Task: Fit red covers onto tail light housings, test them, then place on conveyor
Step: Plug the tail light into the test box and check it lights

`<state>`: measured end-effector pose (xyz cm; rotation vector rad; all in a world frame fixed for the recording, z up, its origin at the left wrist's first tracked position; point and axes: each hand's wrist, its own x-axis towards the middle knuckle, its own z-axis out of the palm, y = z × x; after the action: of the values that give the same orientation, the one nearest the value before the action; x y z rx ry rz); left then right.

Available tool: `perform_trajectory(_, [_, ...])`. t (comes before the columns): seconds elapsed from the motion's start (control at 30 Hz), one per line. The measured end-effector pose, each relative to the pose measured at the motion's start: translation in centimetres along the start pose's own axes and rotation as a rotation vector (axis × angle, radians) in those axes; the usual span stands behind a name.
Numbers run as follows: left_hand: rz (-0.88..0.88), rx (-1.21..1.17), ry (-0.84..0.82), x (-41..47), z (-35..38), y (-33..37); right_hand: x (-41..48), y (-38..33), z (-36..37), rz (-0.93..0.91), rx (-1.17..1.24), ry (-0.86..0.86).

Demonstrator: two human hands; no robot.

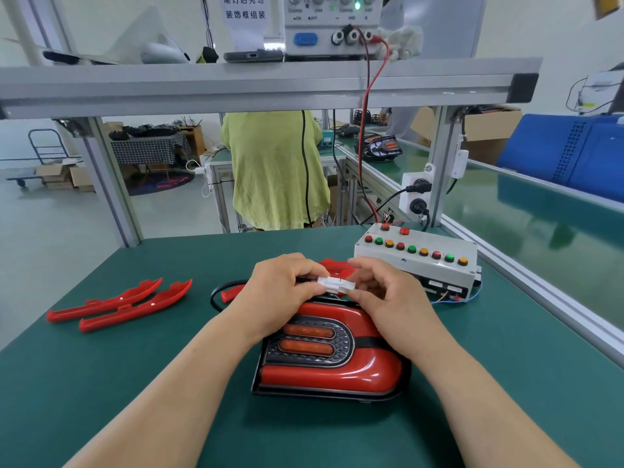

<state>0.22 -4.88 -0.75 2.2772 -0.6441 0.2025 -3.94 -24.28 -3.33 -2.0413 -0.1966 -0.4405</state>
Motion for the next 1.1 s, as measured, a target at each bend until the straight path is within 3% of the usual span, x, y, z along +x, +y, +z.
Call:
perform_trajectory(0.5, [0.070, 0.009, 0.005, 0.0, 0.3, -0.3, -0.3, -0.9, 0.3, -0.025, -0.064, 0.021])
perform_trajectory(0.73, [0.105, 0.019, 0.041, 0.1, 0.6, -0.3, -0.5, -2.1, 0.0, 0.035, -0.656, 0.017])
perform_trajectory(1.1, [0.110, -0.033, 0.012, 0.3, 0.6, -0.8, -0.3, -1.3, 0.5, 0.041, -0.306, 0.083])
